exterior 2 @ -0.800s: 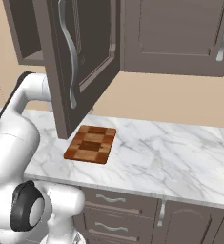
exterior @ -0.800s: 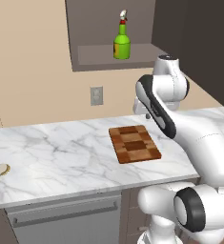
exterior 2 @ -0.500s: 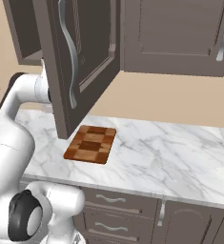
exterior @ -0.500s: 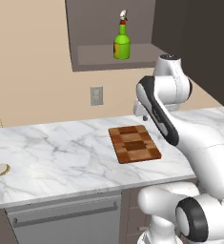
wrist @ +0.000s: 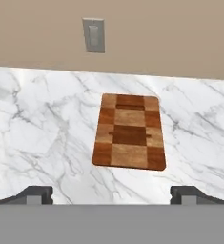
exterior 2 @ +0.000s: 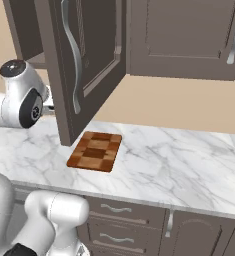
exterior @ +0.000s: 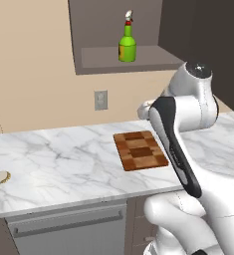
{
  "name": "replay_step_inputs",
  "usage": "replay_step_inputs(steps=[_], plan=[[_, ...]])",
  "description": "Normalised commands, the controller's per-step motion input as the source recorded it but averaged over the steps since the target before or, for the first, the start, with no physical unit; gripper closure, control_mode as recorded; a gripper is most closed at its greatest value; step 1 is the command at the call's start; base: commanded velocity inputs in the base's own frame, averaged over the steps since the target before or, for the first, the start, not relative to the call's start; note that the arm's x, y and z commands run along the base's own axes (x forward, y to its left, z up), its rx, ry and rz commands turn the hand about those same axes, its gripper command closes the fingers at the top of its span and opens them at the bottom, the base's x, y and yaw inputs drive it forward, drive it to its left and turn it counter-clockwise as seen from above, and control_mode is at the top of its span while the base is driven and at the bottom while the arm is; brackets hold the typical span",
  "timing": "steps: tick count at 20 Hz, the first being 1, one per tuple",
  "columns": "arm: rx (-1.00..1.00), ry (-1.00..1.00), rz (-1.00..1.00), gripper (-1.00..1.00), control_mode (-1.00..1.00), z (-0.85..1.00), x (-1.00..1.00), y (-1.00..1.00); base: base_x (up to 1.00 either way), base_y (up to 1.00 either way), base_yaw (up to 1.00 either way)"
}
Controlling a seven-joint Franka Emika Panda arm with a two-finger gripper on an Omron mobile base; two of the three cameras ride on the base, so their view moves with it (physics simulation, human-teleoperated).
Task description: Grab the spray bottle from the cabinet, then place it next to the cutting board for sanitizing. Then grab the dish brush from the countertop next to the sink and place it next to the cutting board.
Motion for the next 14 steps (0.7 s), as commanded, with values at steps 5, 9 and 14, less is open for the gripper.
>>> replay_step_inputs(steps=[5, 9, 14], plan=[[0.01, -0.75, 0.0, -1.0, -1.0, 0.72, -0.3, 0.16, 0.0, 0.0, 0.0], [0.0, -0.77, 0.0, -1.0, -1.0, 0.73, -0.35, 0.09, 0.0, 0.0, 0.0], [0.01, -0.68, 0.0, -1.0, -1.0, 0.75, -0.3, 0.01, 0.0, 0.0, 0.0]])
